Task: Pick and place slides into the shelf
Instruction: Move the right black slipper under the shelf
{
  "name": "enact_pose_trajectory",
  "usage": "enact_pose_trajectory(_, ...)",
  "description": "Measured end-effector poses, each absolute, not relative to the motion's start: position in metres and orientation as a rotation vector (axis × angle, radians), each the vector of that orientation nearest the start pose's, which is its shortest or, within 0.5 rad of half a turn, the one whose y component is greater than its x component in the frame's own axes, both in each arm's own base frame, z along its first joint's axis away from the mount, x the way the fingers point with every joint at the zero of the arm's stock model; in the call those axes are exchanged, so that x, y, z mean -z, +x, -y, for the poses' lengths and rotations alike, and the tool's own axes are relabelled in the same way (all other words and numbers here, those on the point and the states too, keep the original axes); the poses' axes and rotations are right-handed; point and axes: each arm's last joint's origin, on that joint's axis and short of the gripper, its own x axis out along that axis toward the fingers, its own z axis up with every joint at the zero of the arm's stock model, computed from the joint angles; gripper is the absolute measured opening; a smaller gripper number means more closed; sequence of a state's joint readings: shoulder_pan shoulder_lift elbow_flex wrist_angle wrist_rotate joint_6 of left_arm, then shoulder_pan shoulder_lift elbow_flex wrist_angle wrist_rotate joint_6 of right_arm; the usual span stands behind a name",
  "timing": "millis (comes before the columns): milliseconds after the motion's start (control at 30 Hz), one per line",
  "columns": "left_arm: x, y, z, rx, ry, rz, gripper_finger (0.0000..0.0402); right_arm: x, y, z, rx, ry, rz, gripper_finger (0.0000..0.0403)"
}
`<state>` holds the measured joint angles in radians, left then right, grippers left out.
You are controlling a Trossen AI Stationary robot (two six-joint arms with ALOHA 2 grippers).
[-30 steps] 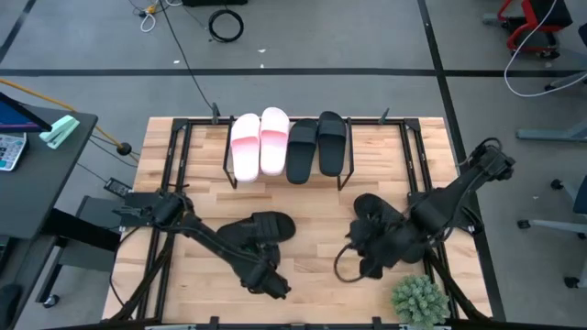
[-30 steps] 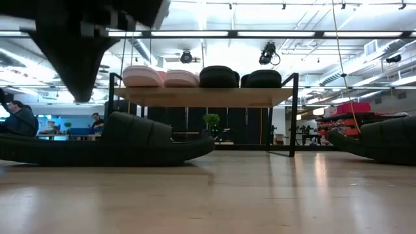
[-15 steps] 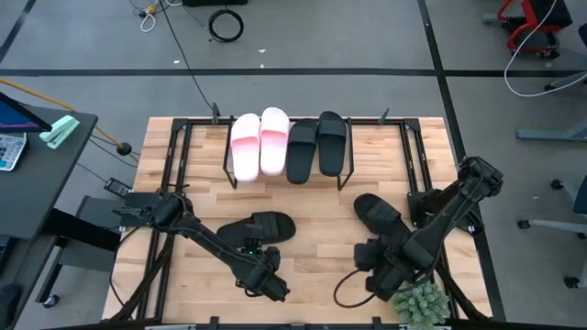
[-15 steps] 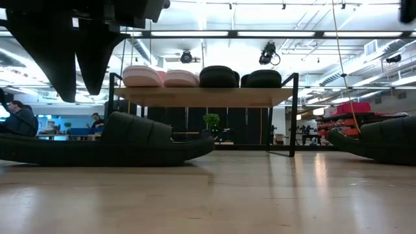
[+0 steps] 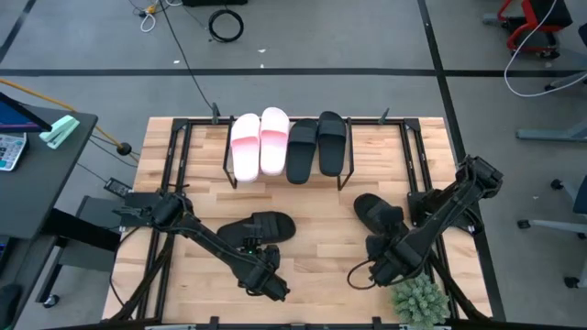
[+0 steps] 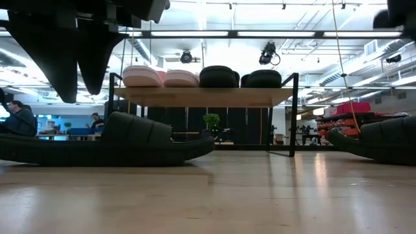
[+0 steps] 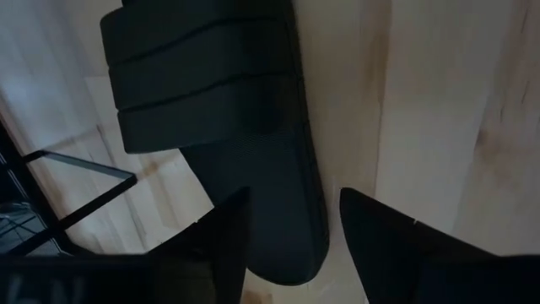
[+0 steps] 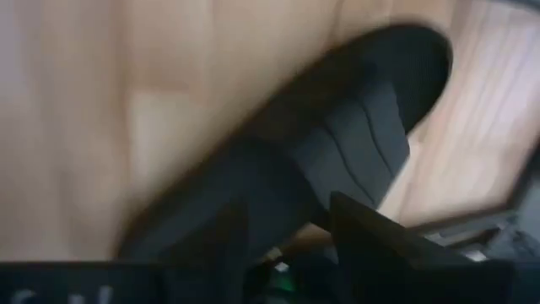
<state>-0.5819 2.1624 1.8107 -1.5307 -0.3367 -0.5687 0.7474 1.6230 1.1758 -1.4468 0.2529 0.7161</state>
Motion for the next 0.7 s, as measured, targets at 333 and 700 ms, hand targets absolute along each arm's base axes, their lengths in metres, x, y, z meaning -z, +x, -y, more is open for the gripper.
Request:
enact_pose_trajectory(333,-0.204,0.33,0.206,-0.307,0.403,-1.617,0.0174,-0.179,0.167,-0.144,0.275,-0.5,-1.745,0.0228)
enact_pose_trajectory(700,-0.204,0.33,0.205,-0.362,0.35,-1.602,0.0174,-0.171,0.177,-0.126,0.326,-0.625,-1.65,0.0229)
